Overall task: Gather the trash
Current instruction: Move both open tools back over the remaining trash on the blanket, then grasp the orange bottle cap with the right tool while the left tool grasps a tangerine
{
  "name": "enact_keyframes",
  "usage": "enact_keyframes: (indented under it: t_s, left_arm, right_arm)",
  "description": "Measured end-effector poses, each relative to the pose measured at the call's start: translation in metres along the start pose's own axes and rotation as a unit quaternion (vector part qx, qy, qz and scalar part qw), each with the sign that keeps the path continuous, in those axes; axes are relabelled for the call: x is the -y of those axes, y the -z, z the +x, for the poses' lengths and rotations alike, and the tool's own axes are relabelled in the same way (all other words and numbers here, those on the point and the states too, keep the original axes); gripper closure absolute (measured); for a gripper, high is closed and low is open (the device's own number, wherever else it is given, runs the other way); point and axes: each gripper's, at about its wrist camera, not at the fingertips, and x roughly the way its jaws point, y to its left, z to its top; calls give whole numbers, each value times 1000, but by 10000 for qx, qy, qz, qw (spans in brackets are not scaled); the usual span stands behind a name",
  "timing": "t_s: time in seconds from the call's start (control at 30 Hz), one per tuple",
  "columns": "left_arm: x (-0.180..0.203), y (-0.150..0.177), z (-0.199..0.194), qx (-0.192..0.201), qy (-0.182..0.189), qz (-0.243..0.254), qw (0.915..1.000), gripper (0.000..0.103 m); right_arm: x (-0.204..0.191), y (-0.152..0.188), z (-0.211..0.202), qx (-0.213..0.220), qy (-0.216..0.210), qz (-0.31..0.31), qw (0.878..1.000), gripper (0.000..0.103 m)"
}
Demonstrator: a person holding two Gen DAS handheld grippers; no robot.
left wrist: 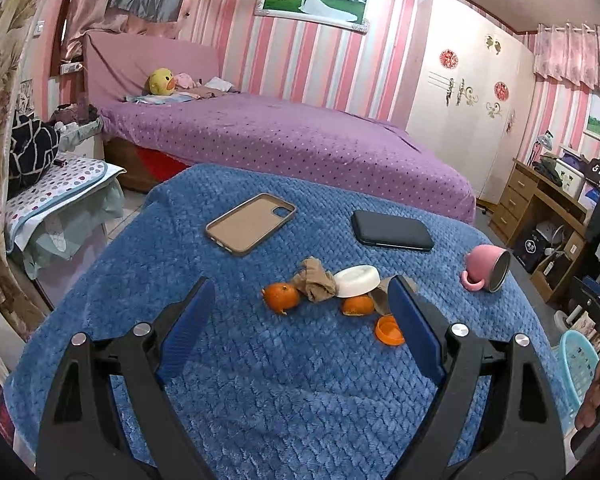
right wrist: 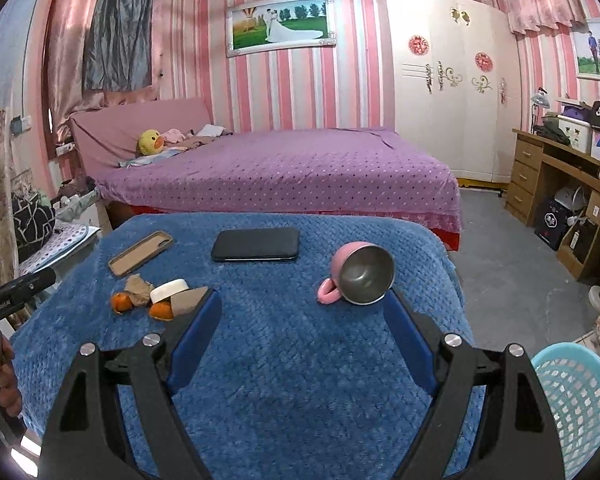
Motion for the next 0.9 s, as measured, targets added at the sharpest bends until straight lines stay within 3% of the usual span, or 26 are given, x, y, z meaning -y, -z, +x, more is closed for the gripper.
enact_keyframes:
  t_s: [0.6,0.9]
  left_arm:
    - [1,0,3,-17,-135,73,9999,17]
    - [-19,3,14,-198,-395,-4,9990,17]
  right_arm:
    - [-1,3,1,-28,-99,21,9999,21]
    - [-31,11,29,-340,-639,109,9973,21]
